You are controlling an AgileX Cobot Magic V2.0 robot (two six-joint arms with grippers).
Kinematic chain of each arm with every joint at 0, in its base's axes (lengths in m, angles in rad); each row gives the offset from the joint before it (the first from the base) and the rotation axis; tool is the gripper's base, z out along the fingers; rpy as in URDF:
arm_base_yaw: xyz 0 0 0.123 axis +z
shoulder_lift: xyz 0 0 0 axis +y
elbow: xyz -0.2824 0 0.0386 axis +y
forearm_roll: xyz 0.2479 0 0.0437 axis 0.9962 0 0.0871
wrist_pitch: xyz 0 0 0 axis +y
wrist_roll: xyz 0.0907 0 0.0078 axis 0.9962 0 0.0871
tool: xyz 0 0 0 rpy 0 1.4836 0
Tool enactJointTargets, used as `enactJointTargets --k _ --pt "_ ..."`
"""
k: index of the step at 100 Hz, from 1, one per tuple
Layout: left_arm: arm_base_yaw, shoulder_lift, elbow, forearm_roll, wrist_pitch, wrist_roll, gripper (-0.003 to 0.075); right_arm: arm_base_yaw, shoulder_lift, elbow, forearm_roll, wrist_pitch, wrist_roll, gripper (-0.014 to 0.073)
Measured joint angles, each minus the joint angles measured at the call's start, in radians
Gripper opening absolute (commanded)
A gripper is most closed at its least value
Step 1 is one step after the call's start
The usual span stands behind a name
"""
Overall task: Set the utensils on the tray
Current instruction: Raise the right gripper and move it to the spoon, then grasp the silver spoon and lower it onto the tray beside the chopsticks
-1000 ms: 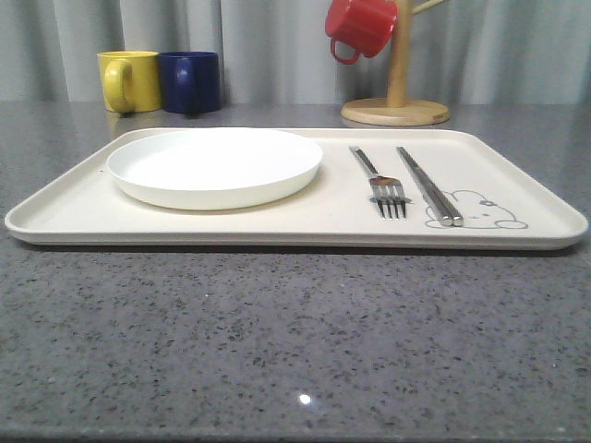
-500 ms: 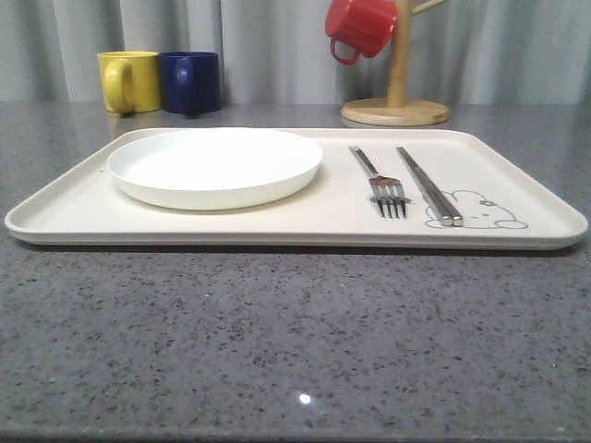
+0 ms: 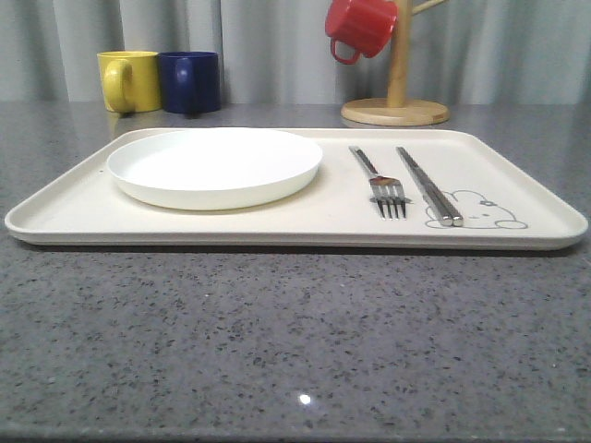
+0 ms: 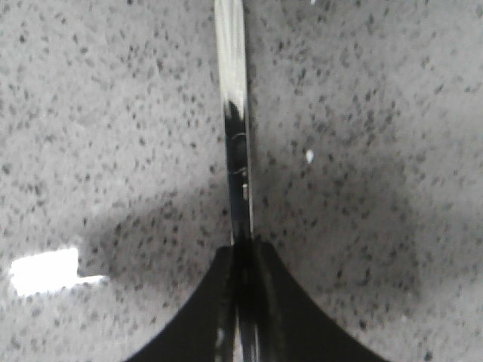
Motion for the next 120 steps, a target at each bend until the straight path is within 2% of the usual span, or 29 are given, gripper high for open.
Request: enactJointTargets --k 21,48,85,103,120 --pt "0.000 0.000 0.000 0.000 0.000 0.000 -0.0018 0.034 -0.115 0.002 0.029 0.053 0.031 0.0017" --pt "0.000 0.000 0.000 0.000 0.000 0.000 -0.0018 0.208 -0.248 0.002 0.039 0.084 0.130 0.0017" --pt "0.000 0.000 0.000 0.000 0.000 0.000 -0.0018 0.448 -0.199 0.002 0.042 0.006 0.282 0.0017" --pt "0.000 0.000 0.000 0.000 0.000 0.000 -0.0018 0.503 -0.135 0.002 0.042 -0.037 0.310 0.0017" --pt "0.000 0.000 0.000 0.000 0.000 0.000 -0.0018 0.514 -0.073 0.002 0.044 -0.060 0.318 0.0017"
